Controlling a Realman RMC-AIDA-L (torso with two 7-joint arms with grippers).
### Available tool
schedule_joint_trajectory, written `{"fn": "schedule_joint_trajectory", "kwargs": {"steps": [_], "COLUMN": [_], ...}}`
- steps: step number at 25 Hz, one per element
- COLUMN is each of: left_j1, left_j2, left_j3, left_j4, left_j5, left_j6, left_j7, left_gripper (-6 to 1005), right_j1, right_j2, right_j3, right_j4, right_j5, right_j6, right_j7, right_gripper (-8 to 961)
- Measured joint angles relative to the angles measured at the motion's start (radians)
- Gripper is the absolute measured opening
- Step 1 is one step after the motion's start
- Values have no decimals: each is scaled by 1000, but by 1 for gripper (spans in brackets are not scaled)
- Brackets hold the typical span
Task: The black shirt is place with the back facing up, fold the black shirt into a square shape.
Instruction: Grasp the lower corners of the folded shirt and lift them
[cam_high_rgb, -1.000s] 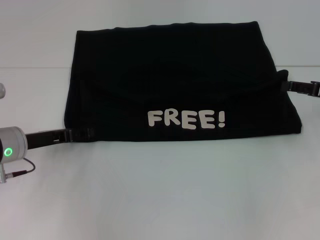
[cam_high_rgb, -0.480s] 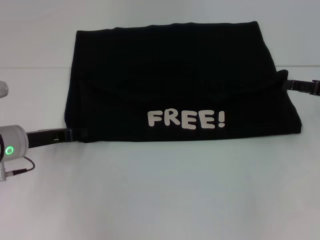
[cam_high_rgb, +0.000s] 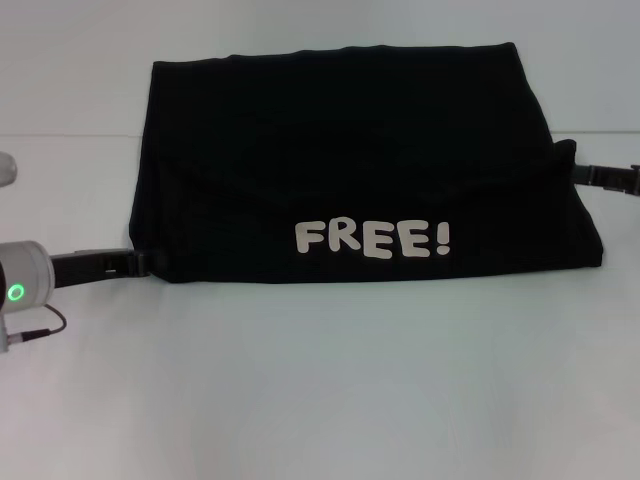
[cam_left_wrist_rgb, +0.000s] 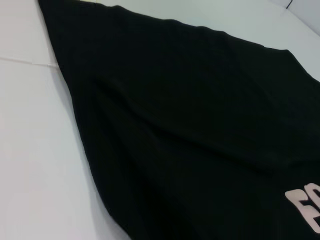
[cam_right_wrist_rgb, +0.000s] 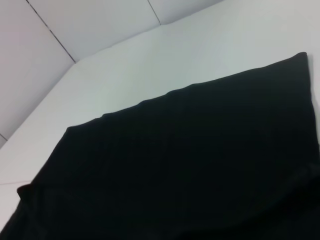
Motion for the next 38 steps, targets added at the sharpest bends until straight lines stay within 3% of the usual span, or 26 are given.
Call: {"fn": "schedule_joint_trajectory", "kwargs": {"steps": [6,9,20,31,38], "left_j1": [18,25,28,24,29], "left_j2": [8,10,12,14,14], "left_j3": [-3,-8,-9,-4,-8], "left_j4": [45,53,54,54,54], "left_j5": [0,1,2,1,1], "left_j6": [57,72,76,71,72], "left_j7": [-20,-22,-23,-24,-29], "left_gripper": [0,0,-1,-1,5], "right_j1": [-1,-10,6,5,-23], "right_j2": [-23,-23,32,48,45], "right_j3": [-56,-81,-136,-172,-159], "right_j4": [-16,-31,-29,-15,-16], "right_j5": [-154,-192,-200,-190,-127], "right_j6": [3,2,93,127,82], "right_j7": [112,138,116,85,15], "right_gripper": [708,706,698,478,204]}}
